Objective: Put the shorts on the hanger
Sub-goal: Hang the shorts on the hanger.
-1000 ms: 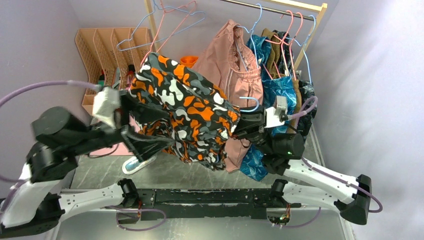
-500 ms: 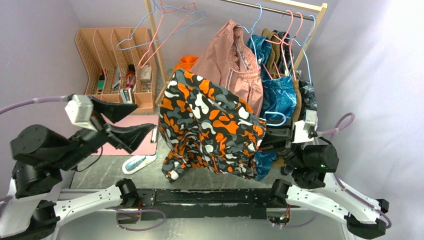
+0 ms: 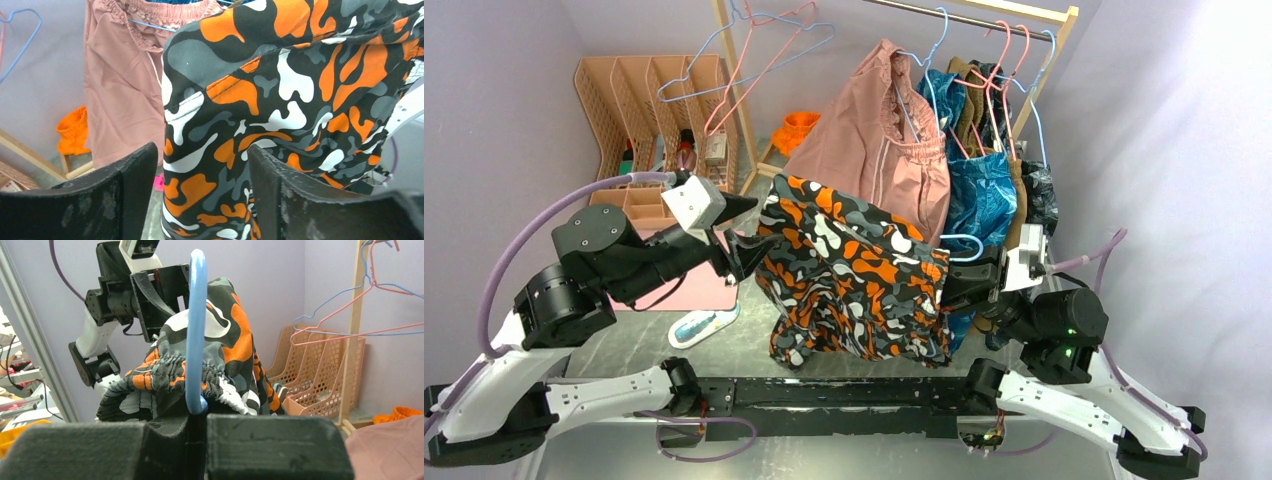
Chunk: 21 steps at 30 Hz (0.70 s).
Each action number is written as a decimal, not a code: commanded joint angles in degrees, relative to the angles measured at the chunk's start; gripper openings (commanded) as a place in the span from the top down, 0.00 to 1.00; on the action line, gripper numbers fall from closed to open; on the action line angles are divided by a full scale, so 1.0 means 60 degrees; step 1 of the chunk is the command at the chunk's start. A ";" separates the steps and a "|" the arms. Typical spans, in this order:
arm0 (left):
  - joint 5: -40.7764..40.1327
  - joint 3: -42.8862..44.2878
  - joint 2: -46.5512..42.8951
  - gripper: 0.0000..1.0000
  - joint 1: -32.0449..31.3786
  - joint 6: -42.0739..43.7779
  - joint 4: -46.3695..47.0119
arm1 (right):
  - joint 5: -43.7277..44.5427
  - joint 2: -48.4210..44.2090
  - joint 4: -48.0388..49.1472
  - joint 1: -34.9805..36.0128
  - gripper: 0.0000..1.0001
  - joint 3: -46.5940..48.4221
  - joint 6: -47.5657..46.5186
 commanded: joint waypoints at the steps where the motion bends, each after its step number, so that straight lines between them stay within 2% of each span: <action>1: 0.0241 0.0202 0.0155 0.33 0.0056 0.0696 0.0425 | -0.0200 -0.0117 0.0041 0.0029 1.00 0.0390 -0.0062; 3: 0.0165 0.0256 0.0274 0.36 0.0057 0.0752 0.0393 | -0.0198 -0.0122 0.0037 0.0024 1.00 0.0391 -0.0062; 6: -0.0044 0.0326 0.0383 0.50 0.0057 0.0836 0.0371 | -0.0233 -0.0147 0.0037 0.0034 1.00 0.0386 -0.0035; 10: -0.0171 0.0359 0.0400 0.75 0.0057 0.0918 0.0531 | -0.0260 -0.0180 0.0030 0.0022 1.00 0.0343 0.0003; 12: -0.0156 0.0504 0.0423 0.92 0.0057 0.0934 0.0603 | -0.0264 -0.0180 -0.0012 0.0024 1.00 0.0366 -0.0003; 21: -0.0044 0.1410 0.0359 0.93 0.0057 0.0892 0.1200 | -0.0206 -0.0143 -0.0621 0.0031 1.00 0.0657 -0.0284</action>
